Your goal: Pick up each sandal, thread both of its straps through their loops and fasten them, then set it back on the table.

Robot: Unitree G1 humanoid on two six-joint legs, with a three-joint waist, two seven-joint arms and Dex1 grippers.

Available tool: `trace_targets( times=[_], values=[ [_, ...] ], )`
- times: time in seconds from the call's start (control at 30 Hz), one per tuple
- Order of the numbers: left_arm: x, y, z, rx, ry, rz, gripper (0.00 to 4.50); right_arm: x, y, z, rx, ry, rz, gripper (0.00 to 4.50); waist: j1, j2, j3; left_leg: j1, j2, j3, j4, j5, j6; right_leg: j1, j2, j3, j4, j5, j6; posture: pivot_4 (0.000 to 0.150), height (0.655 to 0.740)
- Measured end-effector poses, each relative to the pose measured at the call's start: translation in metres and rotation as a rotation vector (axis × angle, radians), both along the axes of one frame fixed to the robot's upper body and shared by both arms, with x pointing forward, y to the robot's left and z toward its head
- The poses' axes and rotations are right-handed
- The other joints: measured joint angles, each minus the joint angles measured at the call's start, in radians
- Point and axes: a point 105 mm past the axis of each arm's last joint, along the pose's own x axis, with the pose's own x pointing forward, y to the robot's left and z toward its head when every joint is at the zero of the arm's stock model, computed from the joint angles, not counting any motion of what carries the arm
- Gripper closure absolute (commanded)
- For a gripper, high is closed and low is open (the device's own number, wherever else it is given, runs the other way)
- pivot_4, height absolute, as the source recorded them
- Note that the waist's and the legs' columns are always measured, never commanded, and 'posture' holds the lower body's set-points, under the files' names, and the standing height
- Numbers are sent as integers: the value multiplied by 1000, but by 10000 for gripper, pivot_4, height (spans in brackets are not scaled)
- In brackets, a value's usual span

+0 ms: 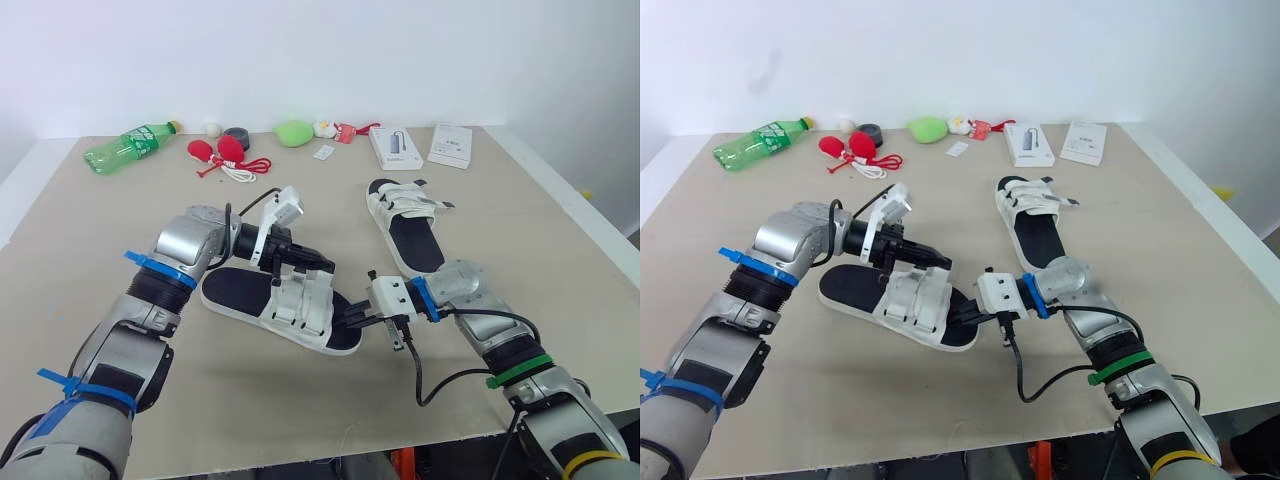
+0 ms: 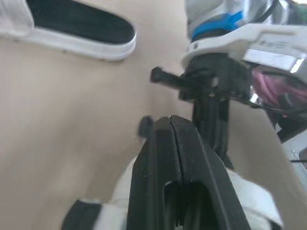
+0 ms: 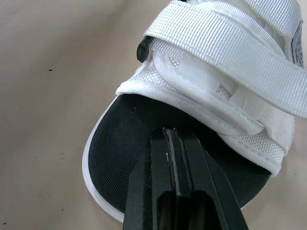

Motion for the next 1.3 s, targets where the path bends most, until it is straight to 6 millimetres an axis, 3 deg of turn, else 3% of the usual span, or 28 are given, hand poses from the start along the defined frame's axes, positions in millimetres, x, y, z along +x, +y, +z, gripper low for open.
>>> trace_targets(
  times=[0.07, 0.3, 0.57, 0.73, 0.83, 0.9, 0.97, 1.0, 1.03, 1.07, 1.1, 1.17, 1.2, 1.23, 1.27, 1.3],
  values=[
    [-3, 5, -17, 87, 49, -36, 44838, -1, 1, 1, 1, -2, 3, 45000, -1, 0, 0, -2, 0, 0, 0, 0, 0, 2, 0, 0, 0, 0, 0, 1500, 7400],
    [9, 11, -14, 162, 44, -30, 44838, -1, 1, 1, 1, -2, 2, 45000, -3, 0, 0, -3, 0, 0, 0, 0, 0, 0, 0, 0, 0, 0, 0, 1500, 7400],
    [45, 8, -26, 182, -92, 163, 44838, -1, 2, 2, 2, 1, -2, 45000, -3, 0, 0, -4, 0, -1, -1, 0, 0, -1, 0, 0, 0, 1, 1, 1500, 7400],
    [59, 15, 3, 76, -215, 227, 44838, -1, 2, 2, 3, -2, 1, 45000, -4, -1, 0, -6, 0, -1, -1, 0, 0, -3, 1, 0, 0, 3, 2, 1500, 7400],
    [62, 36, 48, -33, -369, 262, 44838, -2, 3, 2, 5, -1, 0, 45000, -7, 0, 1, -7, 0, -1, -2, 0, 0, -4, 1, 0, 0, 4, 2, 1500, 7400],
    [57, 46, 61, -65, -452, 263, 39949, -2, 2, 2, 6, 25, -10, 45000, -7, 0, 0, -6, 0, -1, -2, 0, 0, -3, 0, 0, 0, 4, 2, 1500, 7400],
    [42, 58, 56, -77, -525, 234, 34364, -1, 1, 1, 24, 112, -49, 45000, -7, 2, 0, -6, 0, 0, -2, 0, 0, -2, 0, 1, 0, 3, 2, 1500, 7400],
    [32, 64, 41, -70, -533, 217, 27198, 1, 0, 3, 46, 151, -75, 38058, -6, 3, 0, -6, 0, 0, -2, 1, 0, -2, 0, 1, 0, 4, 2, 1500, 7400],
    [26, 67, 29, -63, -523, 210, 24229, 3, -3, 4, 64, 177, -105, 36047, -4, 3, 1, -7, 0, 0, -2, 1, 0, -3, 0, 1, 1, 4, 2, 1500, 7400],
    [18, 74, 15, -49, -524, 206, 18912, 5, -6, 7, 90, 215, -136, 30958, 0, 3, 3, -10, 1, 0, -2, 1, 0, -6, 0, 1, 1, 4, 2, 1500, 7400],
    [13, 79, 7, -40, -522, 207, 15568, 6, -10, 8, 110, 241, -160, 27719, 2, 3, 3, -12, 1, 0, -2, 2, 1, -8, 0, 1, 1, 4, 2, 1500, 7400],
    [1, 92, -1, -19, -558, 208, 4379, 3, -19, 12, 173, 328, -189, 16649, 13, 4, 5, -16, 1, 0, -2, 2, 1, -10, 0, 1, 1, 3, 3, 1500, 7400],
    [-2, 99, -1, -17, -577, 213, 2538, 3, -22, 16, 209, 358, -198, 14785, 16, 4, 6, -16, 1, 0, -2, 2, 1, -10, 0, 0, 1, 2, 3, 1500, 7400],
    [-5, 102, 1, -16, -596, 213, 0, 2, -26, 20, 237, 379, -202, 7695, 20, 5, 7, -17, 0, 0, -2, 1, 0, -10, 0, 0, 1, 1, 4, 1500, 7400],
    [-6, 103, 1, -15, -600, 212, 0, 1, -27, 21, 242, 382, -203, 6025, 21, 6, 7, -17, 0, 0, -2, 1, 0, -10, 0, 0, 1, 0, 4, 1500, 7400],
    [-8, 105, 3, -17, -619, 206, 0, 0, -31, 26, 275, 394, -208, 1273, 25, 6, 7, -17, 0, 0, -2, 0, 0, -10, 0, 1, 1, 0, 4, 1500, 7400]
  ],
)
